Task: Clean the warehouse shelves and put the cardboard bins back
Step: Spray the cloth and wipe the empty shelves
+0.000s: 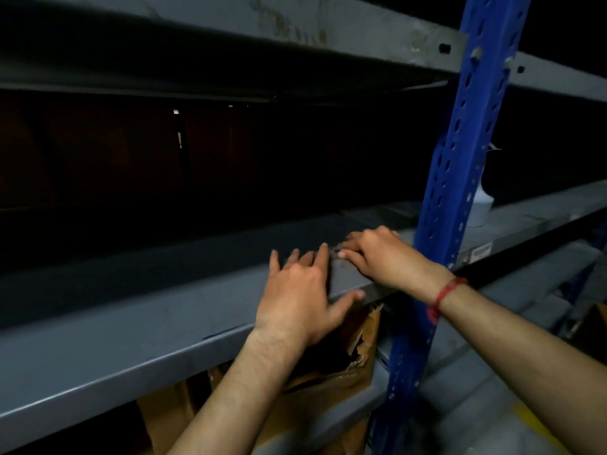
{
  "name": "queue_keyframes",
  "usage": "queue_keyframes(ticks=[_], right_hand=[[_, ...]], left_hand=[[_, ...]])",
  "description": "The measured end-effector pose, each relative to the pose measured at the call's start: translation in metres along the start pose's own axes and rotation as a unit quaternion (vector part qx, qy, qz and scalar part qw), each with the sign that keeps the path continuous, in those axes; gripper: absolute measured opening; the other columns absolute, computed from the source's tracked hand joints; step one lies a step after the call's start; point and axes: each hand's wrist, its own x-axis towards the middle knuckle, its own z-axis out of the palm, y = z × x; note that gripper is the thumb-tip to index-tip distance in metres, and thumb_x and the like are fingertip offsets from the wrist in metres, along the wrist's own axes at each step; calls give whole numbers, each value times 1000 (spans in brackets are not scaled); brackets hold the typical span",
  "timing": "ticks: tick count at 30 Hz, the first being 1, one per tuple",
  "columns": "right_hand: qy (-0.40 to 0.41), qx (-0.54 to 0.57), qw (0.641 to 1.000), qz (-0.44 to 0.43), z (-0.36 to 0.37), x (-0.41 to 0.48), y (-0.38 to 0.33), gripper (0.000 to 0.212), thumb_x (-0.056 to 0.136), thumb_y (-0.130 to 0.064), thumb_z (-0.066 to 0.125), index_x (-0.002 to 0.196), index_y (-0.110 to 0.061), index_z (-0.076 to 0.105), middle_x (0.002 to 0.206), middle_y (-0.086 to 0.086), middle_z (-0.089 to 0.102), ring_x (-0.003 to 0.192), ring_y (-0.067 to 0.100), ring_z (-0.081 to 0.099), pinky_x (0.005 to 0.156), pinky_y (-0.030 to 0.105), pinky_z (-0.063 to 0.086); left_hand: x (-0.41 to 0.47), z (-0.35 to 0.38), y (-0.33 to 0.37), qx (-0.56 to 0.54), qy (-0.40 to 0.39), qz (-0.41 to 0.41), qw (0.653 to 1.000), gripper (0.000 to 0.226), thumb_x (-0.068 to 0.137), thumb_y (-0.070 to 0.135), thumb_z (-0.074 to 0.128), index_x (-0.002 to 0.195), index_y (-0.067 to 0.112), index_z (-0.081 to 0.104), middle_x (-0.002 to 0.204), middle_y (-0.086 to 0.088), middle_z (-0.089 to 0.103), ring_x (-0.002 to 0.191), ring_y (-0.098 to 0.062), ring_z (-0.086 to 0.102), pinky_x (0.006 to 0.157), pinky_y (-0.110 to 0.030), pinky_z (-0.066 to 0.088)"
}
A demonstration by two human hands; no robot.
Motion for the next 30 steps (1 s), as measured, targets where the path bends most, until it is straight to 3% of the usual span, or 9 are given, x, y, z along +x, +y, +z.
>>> queue_keyframes(ticks=[3, 8, 11, 14, 19, 21, 25, 28, 30], right_hand=[[-8, -13, 998, 54, 5, 32, -3, 29, 101, -35, 51, 108, -18, 73, 113, 13, 70, 111, 35, 61, 89, 37, 46], [-75, -143, 986, 35, -10, 33, -9, 31, 102, -29, 46, 117, -9, 64, 120, 20, 65, 113, 38, 61, 88, 41, 48], [-149, -223, 963, 16, -30, 3, -5, 26, 98, -21, 47, 109, -11, 68, 111, 14, 69, 104, 34, 65, 80, 37, 49], [-208, -275, 939, -1, -49, -15, -2, 22, 96, -23, 49, 100, -16, 69, 104, 11, 70, 99, 32, 67, 91, 43, 52], [-335, -306, 890, 34, -57, -3, -18, 21, 96, -23, 52, 112, -16, 64, 118, 10, 66, 107, 32, 65, 90, 36, 52], [-364, -315, 876, 36, -61, 6, -19, 22, 95, -26, 52, 111, -16, 63, 118, 9, 66, 107, 32, 65, 94, 40, 52], [-365, -326, 871, 37, -68, 21, -13, 14, 91, -22, 54, 97, -20, 66, 95, 3, 69, 87, 25, 68, 84, 39, 57], [-305, -318, 898, 22, -63, 34, -3, 8, 91, -18, 56, 91, -20, 64, 86, 0, 65, 76, 20, 65, 69, 33, 55], [-256, -299, 919, 8, -57, 43, -1, 9, 92, -17, 57, 91, -19, 66, 89, 2, 67, 76, 21, 64, 67, 31, 52]], left_hand=[[0, 5, 2, 97, -37, 37, 994, 100, 86, 81, 36, 159, 18, 12, 162, -8, 29, 153, -29, 15, 122, -58, -3], [0, 6, -1, 111, -46, 34, 992, 100, 85, 71, 55, 158, 17, 15, 164, -11, 21, 153, -31, 10, 122, -59, 2], [-1, 6, -1, 117, -48, 35, 991, 98, 86, 59, 63, 158, 15, 14, 164, -11, 21, 153, -31, 12, 123, -57, 4], [1, 8, 2, 128, -49, 32, 990, 92, 90, 45, 64, 158, 13, 11, 165, -14, 18, 153, -33, 12, 123, -58, 6], [0, 9, 3, 120, -47, 28, 991, 91, 90, 46, 64, 158, 14, 13, 164, -14, 20, 152, -34, 16, 122, -58, 10], [0, 8, 5, 110, -45, 26, 993, 91, 88, 48, 66, 157, 14, 17, 162, -14, 24, 151, -35, 20, 122, -58, 12], [2, 11, 5, 108, -45, 23, 993, 93, 84, 48, 71, 156, 14, 22, 158, -15, 31, 148, -37, 26, 120, -60, 16], [2, 13, 4, 115, -47, 23, 992, 94, 85, 47, 71, 156, 12, 21, 159, -16, 30, 148, -37, 26, 120, -61, 16], [3, 14, 3, 118, -44, 22, 992, 91, 86, 45, 71, 155, 13, 22, 158, -16, 32, 147, -37, 27, 120, -61, 18]])
